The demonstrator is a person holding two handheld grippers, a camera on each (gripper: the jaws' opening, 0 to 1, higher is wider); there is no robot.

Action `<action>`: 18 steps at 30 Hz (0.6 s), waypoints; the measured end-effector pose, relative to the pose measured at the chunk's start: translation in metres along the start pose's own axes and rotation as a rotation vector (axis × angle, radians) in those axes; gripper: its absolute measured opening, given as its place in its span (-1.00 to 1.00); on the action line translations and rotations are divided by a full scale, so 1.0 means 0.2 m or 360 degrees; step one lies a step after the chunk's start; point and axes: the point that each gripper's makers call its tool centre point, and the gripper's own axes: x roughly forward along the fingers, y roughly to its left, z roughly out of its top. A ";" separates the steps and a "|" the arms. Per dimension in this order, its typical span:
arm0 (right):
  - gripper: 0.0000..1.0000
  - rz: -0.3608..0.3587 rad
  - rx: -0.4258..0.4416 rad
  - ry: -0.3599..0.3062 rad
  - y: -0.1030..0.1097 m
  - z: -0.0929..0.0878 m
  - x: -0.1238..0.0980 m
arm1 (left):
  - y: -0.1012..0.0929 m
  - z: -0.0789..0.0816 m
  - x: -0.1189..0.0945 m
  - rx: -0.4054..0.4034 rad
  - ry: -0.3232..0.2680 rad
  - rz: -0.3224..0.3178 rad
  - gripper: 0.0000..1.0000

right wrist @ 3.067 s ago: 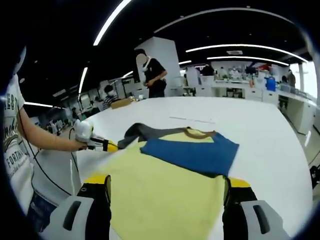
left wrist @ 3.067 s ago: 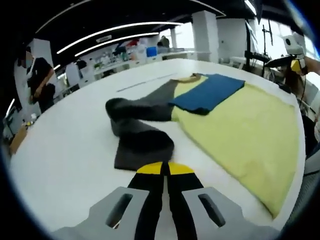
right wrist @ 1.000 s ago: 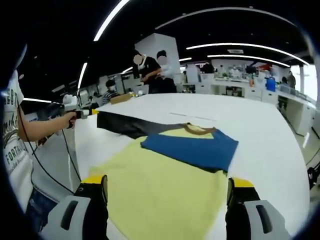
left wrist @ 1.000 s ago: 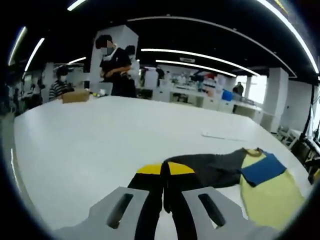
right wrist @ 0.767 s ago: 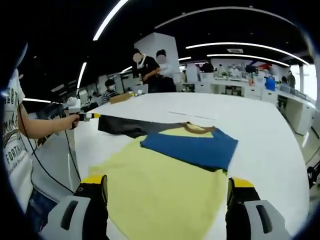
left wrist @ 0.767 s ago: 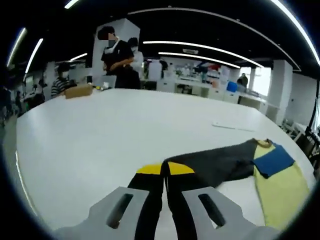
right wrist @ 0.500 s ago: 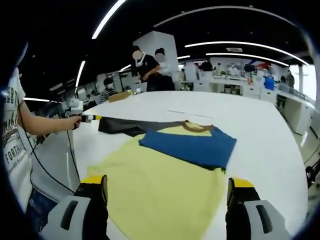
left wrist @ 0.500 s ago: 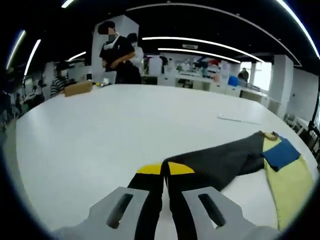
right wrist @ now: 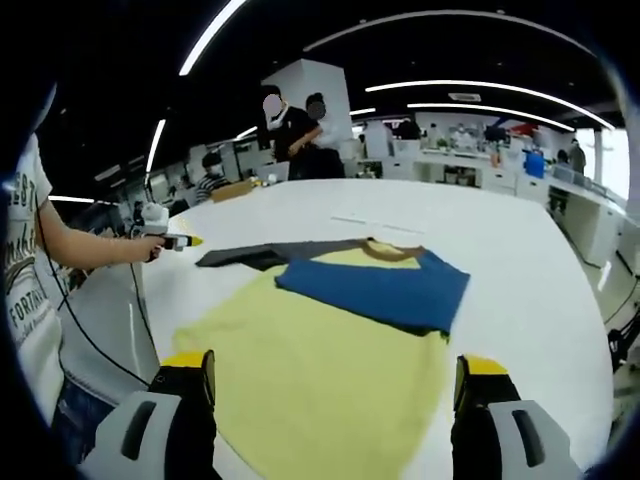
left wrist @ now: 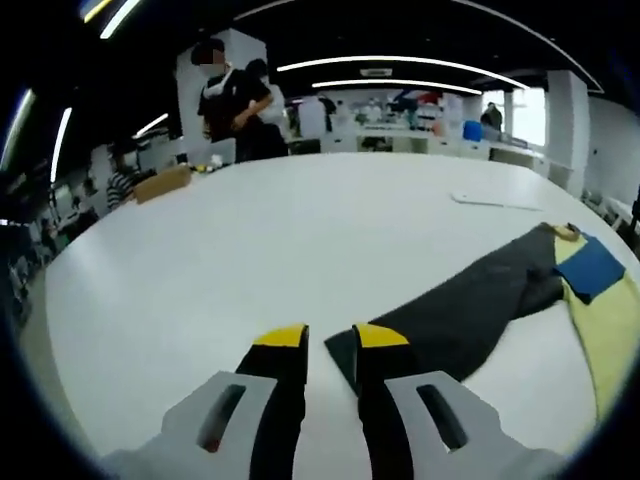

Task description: Fold the garment on the visible template until the final outline fits inside the template.

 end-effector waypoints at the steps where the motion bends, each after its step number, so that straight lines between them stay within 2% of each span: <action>1: 0.98 0.0001 -0.0002 0.0003 0.00 0.00 0.00 | -0.01 -0.01 0.00 -0.0006 0.0009 -0.0007 -0.60; 7: 0.98 0.0006 -0.0003 0.0009 0.02 -0.01 0.01 | -0.08 -0.11 -0.02 -0.0111 0.0073 -0.0043 -0.49; 12: 0.98 -0.0001 -0.0002 0.0017 0.01 -0.02 0.00 | -0.11 -0.19 -0.01 -0.0155 0.0122 -0.0011 -0.47; 18: 0.98 -0.0020 0.0007 0.0016 0.00 -0.03 -0.02 | -0.11 -0.24 0.01 -0.0185 0.0166 0.0021 -0.55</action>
